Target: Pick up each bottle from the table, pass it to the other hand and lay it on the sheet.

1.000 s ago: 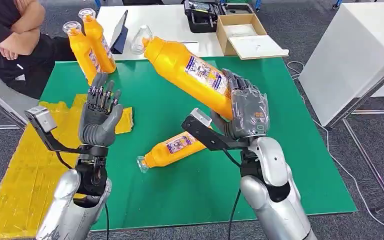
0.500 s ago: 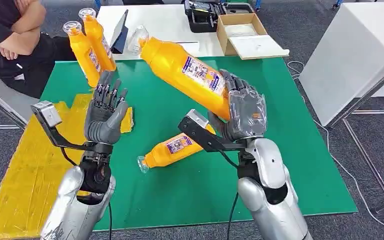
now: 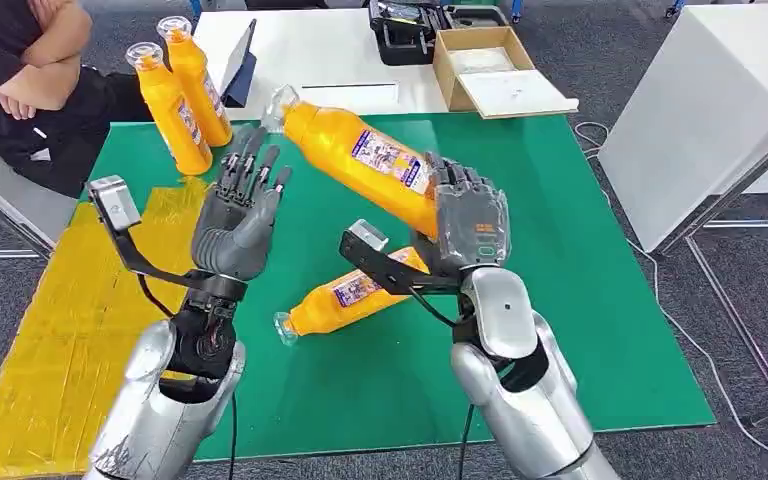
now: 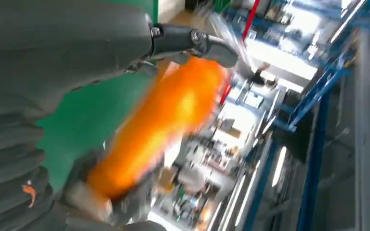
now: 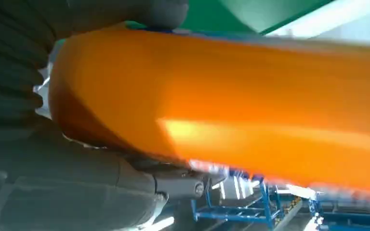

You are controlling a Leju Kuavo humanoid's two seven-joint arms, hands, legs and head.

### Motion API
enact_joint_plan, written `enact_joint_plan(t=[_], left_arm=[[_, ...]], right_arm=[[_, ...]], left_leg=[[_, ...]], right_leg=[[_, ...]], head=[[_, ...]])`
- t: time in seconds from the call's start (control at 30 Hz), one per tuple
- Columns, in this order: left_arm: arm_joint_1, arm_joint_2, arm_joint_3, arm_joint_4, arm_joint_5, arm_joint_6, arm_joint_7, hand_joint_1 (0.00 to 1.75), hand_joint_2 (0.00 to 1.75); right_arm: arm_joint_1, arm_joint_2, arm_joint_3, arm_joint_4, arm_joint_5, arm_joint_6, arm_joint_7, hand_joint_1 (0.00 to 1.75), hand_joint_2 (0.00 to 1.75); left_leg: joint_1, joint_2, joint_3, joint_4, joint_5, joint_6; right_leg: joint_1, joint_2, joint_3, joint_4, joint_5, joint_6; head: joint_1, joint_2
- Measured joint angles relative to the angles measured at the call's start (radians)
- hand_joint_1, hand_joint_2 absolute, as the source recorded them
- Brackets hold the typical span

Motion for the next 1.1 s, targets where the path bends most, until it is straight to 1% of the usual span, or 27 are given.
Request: enact_joint_plan(t=[0.13,0.23,0.5,0.57,0.7,0.83,1.1], left_arm=[[-0.042,-0.012,-0.044,0.006,0.060,0.007,0.027,0.00,1.75],[-0.065,-0.020,-0.073,0.020,0.076,0.019,0.033,0.00,1.75],[-0.084,-0.023,-0.078,0.032,0.059,0.047,0.011,0.00,1.75],[-0.084,-0.023,-0.077,0.032,0.044,0.052,0.000,0.00,1.75],[-0.084,-0.023,-0.052,0.032,-0.011,0.071,-0.024,0.00,1.75],[-0.076,-0.022,-0.030,0.025,-0.034,0.071,-0.026,0.00,1.75],[-0.073,-0.023,-0.015,0.019,-0.056,0.071,-0.034,0.00,1.75]], right_arm=[[-0.025,0.010,0.047,0.040,0.033,0.006,0.011,1.75,1.75],[-0.042,0.013,0.076,0.058,0.026,0.005,0.028,1.75,1.75],[-0.047,-0.005,0.050,0.063,-0.019,-0.045,0.045,1.75,1.75],[-0.043,-0.006,0.027,0.061,-0.054,-0.083,0.043,1.75,1.75],[-0.023,-0.006,-0.073,0.028,-0.119,-0.145,0.008,1.75,1.75],[0.009,-0.007,-0.165,-0.009,-0.136,-0.144,-0.016,1.75,1.75],[0.031,-0.005,-0.233,-0.035,-0.157,-0.159,-0.023,1.75,1.75]], left_leg=[[0.000,0.000,0.000,0.000,0.000,0.000],[0.000,0.000,0.000,0.000,0.000,0.000],[0.000,0.000,0.000,0.000,0.000,0.000],[0.000,0.000,0.000,0.000,0.000,0.000],[0.000,0.000,0.000,0.000,0.000,0.000],[0.000,0.000,0.000,0.000,0.000,0.000],[0.000,-0.001,0.000,0.000,0.000,0.000]], right_leg=[[0.000,0.000,0.000,0.000,0.000,0.000],[0.000,0.000,0.000,0.000,0.000,0.000],[0.000,0.000,0.000,0.000,0.000,0.000],[0.000,0.000,0.000,0.000,0.000,0.000],[0.000,0.000,0.000,0.000,0.000,0.000],[0.000,0.000,0.000,0.000,0.000,0.000],[0.000,0.000,0.000,0.000,0.000,0.000]], head=[[0.000,0.000],[0.000,0.000],[0.000,0.000],[-0.001,0.000],[-0.001,0.000],[0.000,0.000],[0.000,0.000]])
